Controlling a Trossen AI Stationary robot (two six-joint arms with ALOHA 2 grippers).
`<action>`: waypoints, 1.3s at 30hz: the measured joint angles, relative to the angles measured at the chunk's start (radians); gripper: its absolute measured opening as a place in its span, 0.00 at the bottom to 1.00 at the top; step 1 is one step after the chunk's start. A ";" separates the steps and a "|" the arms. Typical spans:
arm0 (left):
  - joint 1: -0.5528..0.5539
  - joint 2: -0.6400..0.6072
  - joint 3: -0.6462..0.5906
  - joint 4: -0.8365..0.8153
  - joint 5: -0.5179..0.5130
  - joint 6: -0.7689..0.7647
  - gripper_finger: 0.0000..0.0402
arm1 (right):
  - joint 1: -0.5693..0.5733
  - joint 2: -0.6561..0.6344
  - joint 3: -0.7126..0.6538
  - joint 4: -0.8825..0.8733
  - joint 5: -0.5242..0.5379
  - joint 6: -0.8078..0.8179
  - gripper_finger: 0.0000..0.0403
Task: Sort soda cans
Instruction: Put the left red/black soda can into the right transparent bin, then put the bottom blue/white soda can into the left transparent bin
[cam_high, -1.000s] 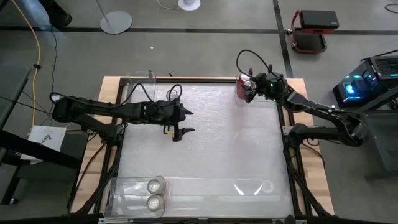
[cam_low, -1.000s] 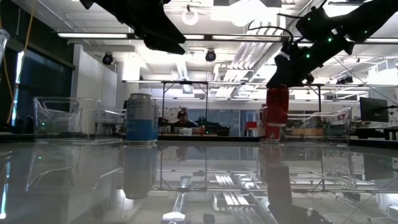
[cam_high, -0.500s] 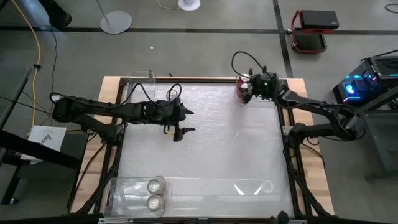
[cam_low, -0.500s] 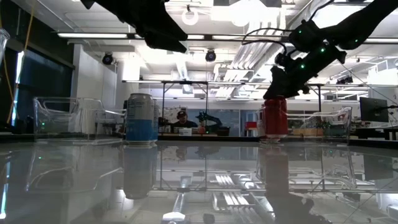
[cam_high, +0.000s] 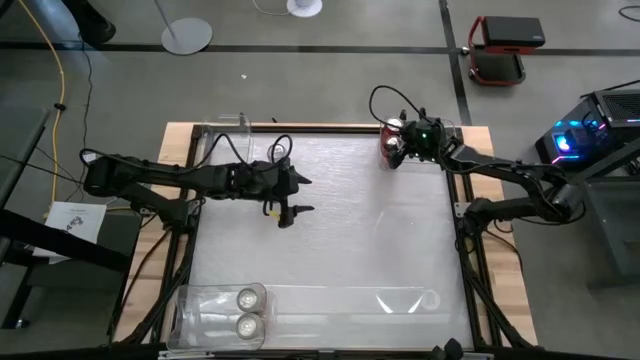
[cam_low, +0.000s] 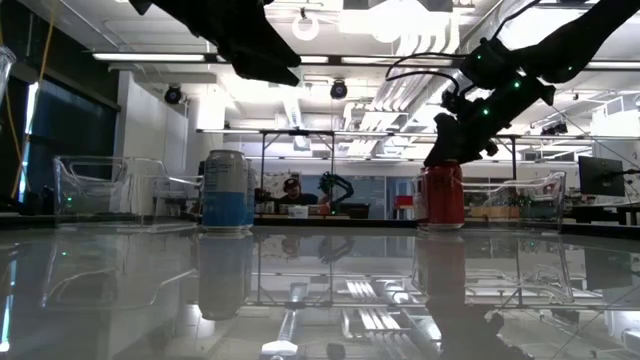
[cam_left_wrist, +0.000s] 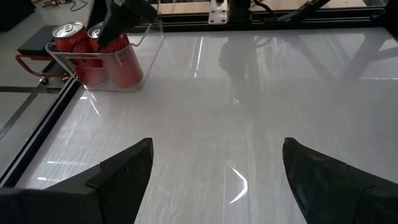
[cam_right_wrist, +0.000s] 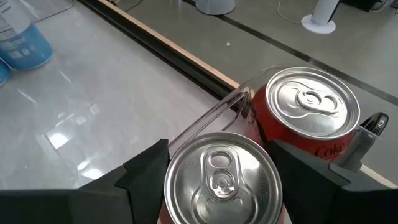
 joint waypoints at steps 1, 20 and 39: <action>0.000 0.000 0.000 -0.001 0.000 0.000 0.83 | 0.000 0.000 0.000 0.000 0.000 0.000 0.64; 0.000 0.000 0.000 -0.003 0.000 -0.018 0.83 | 0.000 -0.030 0.001 -0.002 0.012 -0.053 0.67; 0.000 0.000 0.000 -0.051 -0.010 -0.055 0.83 | 0.148 -0.325 0.001 0.028 -0.003 -0.058 0.67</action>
